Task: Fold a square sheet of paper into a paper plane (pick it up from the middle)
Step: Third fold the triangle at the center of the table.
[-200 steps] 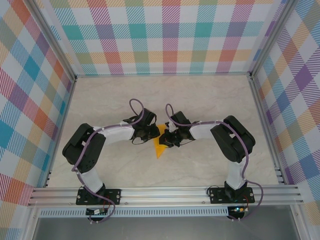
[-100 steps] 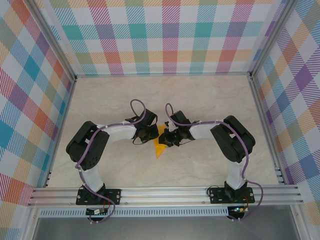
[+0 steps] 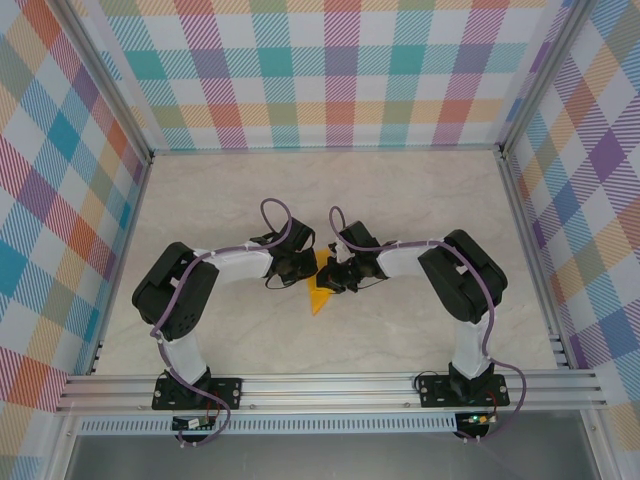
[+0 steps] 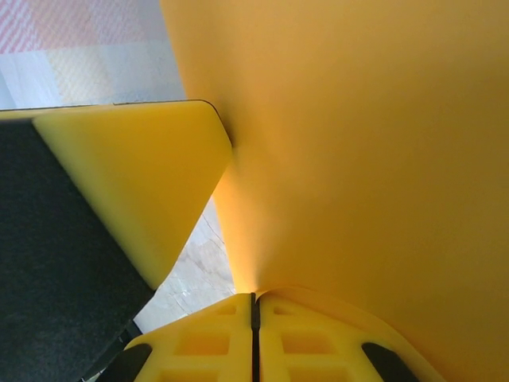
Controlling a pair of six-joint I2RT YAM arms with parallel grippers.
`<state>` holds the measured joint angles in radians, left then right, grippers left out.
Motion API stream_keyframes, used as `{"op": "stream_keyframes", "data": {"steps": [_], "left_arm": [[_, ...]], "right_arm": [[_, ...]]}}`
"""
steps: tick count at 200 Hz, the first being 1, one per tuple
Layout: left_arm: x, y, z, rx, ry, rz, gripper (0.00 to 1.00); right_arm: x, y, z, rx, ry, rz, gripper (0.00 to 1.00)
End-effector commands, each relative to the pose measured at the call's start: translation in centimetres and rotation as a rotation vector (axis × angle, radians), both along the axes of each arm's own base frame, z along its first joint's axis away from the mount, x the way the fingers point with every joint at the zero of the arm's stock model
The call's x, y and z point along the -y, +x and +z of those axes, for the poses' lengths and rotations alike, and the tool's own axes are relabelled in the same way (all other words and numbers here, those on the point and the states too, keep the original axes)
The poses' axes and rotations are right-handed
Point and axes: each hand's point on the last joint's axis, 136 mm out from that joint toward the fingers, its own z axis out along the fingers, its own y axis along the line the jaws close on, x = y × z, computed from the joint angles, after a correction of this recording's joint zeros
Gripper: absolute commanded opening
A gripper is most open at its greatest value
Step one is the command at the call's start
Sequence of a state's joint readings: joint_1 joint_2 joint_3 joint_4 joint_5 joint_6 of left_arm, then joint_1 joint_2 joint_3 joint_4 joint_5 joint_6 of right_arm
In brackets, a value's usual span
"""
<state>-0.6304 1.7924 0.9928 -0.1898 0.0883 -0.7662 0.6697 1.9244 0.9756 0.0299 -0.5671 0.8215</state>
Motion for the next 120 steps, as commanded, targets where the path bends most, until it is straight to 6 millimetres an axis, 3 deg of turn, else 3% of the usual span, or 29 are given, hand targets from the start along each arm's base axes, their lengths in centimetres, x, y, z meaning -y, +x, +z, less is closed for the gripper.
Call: {"op": "stream_keyframes", "data": {"steps": [1,120], "left_arm": [[-0.36,-0.39,-0.72,-0.039,0.018,-0.007,0.02],[-0.2,-0.44,-0.48,-0.037,0.007,-0.012,0.02]], "right_arm": [[-0.87,0.43,0.18,0.035,0.024,0.036,0.08],[-0.79,-0.39,0.23,0.028,0.036,0.08,0.08]]}}
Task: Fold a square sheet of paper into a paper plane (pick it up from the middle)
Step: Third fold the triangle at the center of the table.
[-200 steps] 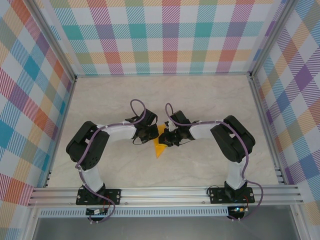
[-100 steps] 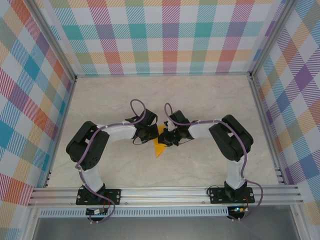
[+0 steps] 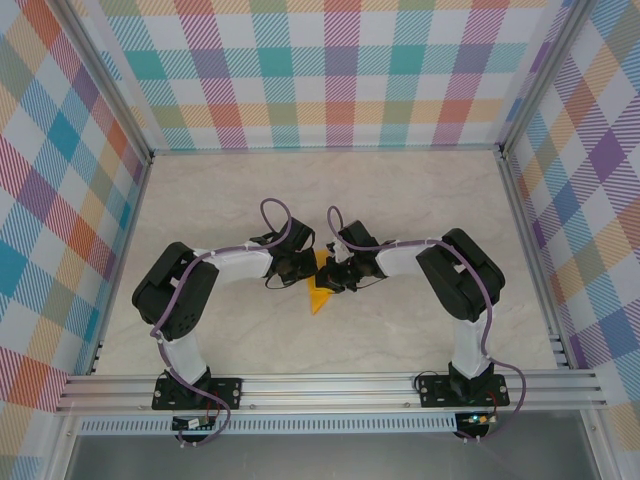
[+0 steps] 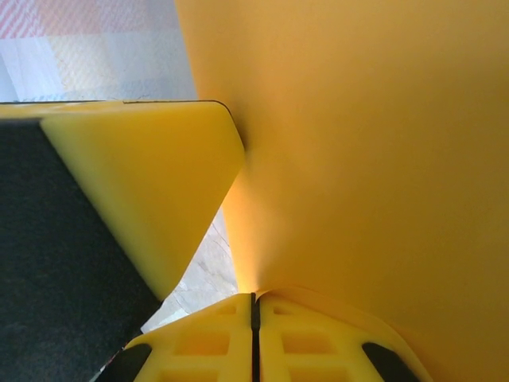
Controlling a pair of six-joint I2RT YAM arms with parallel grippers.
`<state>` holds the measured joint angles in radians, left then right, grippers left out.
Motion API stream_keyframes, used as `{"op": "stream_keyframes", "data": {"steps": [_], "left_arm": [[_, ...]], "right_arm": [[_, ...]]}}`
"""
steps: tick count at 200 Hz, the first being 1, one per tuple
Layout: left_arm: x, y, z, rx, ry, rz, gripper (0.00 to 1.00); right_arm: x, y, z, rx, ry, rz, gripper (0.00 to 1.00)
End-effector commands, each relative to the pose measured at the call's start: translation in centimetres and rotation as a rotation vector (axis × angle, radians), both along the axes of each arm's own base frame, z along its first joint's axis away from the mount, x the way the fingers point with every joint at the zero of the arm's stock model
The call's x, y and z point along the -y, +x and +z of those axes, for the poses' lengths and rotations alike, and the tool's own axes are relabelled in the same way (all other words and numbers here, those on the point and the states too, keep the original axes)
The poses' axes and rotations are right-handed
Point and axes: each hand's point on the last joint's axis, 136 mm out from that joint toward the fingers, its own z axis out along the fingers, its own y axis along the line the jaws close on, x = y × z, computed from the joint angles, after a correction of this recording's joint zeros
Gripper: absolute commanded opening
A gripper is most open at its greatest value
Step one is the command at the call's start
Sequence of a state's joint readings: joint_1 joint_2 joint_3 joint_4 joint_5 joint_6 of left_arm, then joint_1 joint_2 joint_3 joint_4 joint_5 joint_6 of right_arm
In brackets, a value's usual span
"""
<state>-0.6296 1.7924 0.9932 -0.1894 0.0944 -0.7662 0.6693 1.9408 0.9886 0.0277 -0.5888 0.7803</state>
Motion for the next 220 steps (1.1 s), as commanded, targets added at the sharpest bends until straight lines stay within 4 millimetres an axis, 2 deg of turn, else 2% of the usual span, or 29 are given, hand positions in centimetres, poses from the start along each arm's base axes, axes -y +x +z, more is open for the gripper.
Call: {"op": "stream_keyframes", "data": {"steps": [1,66,125,131,156,173,220], "left_arm": [[-0.3,-0.4,-0.5,-0.035,0.012,-0.01,0.02],[-0.3,-0.4,-0.3,-0.031,0.01,-0.008,0.02],[-0.9,0.6,2.9,0.046,0.02,0.02,0.05],[-1.5,0.0,2.7,0.025,0.044,0.027,0.05],[-3.2,-0.1,3.8,0.049,0.064,0.082,0.06],[-4.3,-0.4,4.2,0.058,0.064,0.11,0.07],[-6.3,-1.7,4.9,0.064,0.055,0.148,0.08]], "right_arm": [[-0.5,-0.3,0.3,0.012,0.022,0.043,0.08],[-0.2,-0.1,-0.5,0.007,-0.019,0.03,0.08],[0.3,-0.1,-1.2,-0.001,-0.061,0.02,0.09],[0.3,0.0,-1.2,0.0,-0.062,0.02,0.09],[0.4,-0.1,-1.5,-0.01,-0.073,0.021,0.12],[0.6,-0.3,-1.9,-0.023,-0.094,0.02,0.2],[0.7,-0.4,-2.2,-0.03,-0.101,0.017,0.29]]}}
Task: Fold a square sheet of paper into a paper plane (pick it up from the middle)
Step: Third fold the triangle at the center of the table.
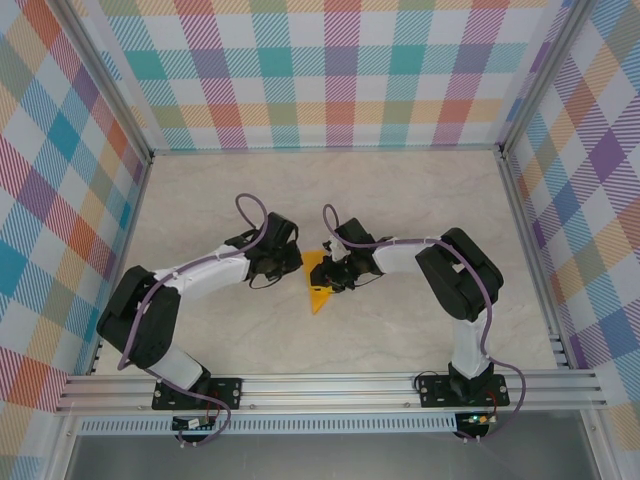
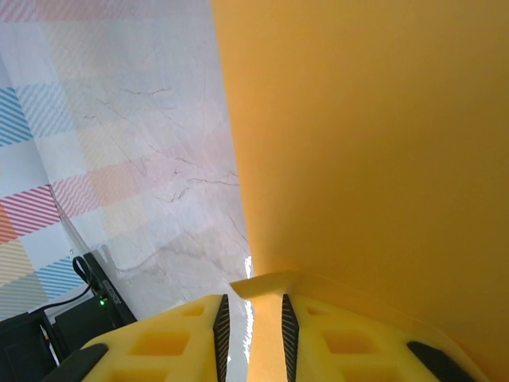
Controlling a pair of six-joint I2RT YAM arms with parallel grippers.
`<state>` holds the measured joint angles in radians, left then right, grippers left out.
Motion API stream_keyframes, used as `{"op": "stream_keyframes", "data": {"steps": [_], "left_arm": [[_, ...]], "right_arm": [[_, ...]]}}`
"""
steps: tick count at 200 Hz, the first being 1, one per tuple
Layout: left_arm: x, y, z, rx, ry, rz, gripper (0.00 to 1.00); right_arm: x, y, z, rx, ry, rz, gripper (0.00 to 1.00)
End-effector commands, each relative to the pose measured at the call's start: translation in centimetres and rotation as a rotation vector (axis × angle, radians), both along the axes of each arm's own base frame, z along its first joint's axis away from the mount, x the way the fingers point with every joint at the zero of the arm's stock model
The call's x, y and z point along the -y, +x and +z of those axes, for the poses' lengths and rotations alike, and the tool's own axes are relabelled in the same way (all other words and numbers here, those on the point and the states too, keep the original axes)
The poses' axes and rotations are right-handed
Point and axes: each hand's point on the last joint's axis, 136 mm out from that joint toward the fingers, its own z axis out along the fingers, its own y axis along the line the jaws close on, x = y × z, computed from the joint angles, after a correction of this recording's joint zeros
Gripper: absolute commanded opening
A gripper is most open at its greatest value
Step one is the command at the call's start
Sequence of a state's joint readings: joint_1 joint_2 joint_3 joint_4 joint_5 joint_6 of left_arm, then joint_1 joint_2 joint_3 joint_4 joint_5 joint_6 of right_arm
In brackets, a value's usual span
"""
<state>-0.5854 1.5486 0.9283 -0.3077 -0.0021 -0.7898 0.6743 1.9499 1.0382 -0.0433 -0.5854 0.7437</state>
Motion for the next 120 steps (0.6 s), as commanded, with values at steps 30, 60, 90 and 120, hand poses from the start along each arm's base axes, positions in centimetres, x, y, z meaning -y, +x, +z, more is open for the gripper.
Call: {"op": "stream_keyframes", "data": {"steps": [30,60,90,120], "left_arm": [[-1.7,-1.9,-0.5,-0.033,-0.004,0.028,0.08],[-0.6,-2.3,-0.6,-0.046,-0.068,-0.009,0.08],[0.9,-2.2,-0.6,-0.042,-0.141,-0.045,0.08],[1.7,-2.4,-0.9,-0.052,-0.181,-0.068,0.08]], "right_arm": [[1.0,-0.5,-2.4,-0.033,-0.077,-0.007,0.3],[0.9,-0.6,-2.2,-0.029,-0.068,-0.006,0.31],[1.1,-0.5,-2.3,-0.027,-0.077,-0.011,0.25],[1.2,-0.4,-2.4,-0.024,-0.088,-0.016,0.16]]}}
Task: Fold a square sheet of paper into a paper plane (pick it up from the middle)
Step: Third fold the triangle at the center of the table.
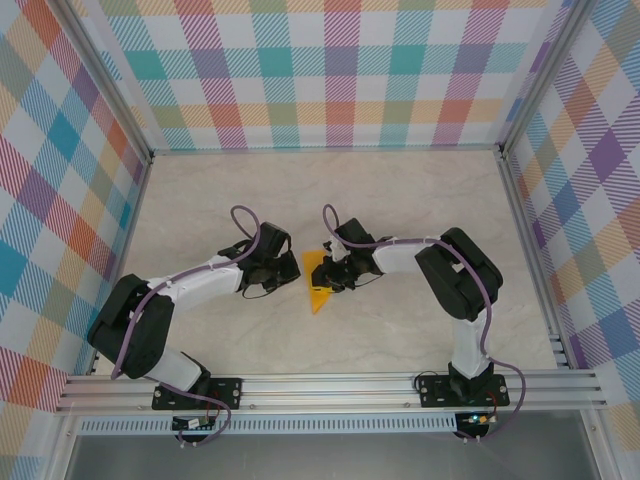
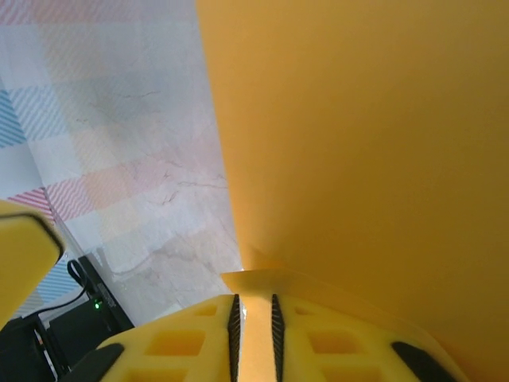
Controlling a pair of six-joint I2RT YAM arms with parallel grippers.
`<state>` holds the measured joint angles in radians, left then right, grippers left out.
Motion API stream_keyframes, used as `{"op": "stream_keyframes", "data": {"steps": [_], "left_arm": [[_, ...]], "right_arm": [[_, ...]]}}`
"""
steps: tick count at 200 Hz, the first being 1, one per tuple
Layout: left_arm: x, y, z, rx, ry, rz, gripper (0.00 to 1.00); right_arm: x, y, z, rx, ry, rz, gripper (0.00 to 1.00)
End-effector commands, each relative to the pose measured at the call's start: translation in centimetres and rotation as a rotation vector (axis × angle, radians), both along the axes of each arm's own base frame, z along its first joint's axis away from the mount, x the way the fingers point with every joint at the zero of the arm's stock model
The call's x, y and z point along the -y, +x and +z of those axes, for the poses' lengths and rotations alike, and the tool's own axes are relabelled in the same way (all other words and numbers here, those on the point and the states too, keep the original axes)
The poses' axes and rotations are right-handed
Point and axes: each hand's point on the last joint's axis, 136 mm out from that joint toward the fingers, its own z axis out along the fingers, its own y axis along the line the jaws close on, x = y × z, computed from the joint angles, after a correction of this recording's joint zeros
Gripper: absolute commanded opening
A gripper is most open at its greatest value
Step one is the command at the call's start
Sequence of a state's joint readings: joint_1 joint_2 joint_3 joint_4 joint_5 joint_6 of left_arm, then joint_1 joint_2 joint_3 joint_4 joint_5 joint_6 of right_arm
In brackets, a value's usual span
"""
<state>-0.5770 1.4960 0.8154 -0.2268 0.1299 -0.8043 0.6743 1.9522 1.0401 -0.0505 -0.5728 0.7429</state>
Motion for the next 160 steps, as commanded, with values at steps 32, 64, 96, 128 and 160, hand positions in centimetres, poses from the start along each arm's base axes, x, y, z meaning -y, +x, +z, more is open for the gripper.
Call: {"op": "stream_keyframes", "data": {"steps": [32,64,96,128,160], "left_arm": [[2.2,-0.4,-0.1,-0.015,-0.099,-0.055,0.06],[2.9,-0.8,-0.9,-0.036,-0.094,-0.078,0.03],[3.6,-0.9,-2.0,-0.061,-0.085,-0.096,0.02],[4.2,-0.8,-2.7,-0.08,-0.08,-0.108,0.0],[4.4,-0.7,-2.8,-0.078,-0.082,-0.111,0.0]], "right_arm": [[1.4,-0.6,-2.5,-0.029,-0.091,-0.014,0.04],[1.5,-0.6,-2.7,-0.034,-0.105,-0.017,0.0],[1.6,-0.7,-2.8,-0.038,-0.11,-0.018,0.0],[1.6,-0.7,-2.9,-0.041,-0.111,-0.019,0.0],[1.6,-0.7,-2.9,-0.043,-0.111,-0.018,0.0]]}}
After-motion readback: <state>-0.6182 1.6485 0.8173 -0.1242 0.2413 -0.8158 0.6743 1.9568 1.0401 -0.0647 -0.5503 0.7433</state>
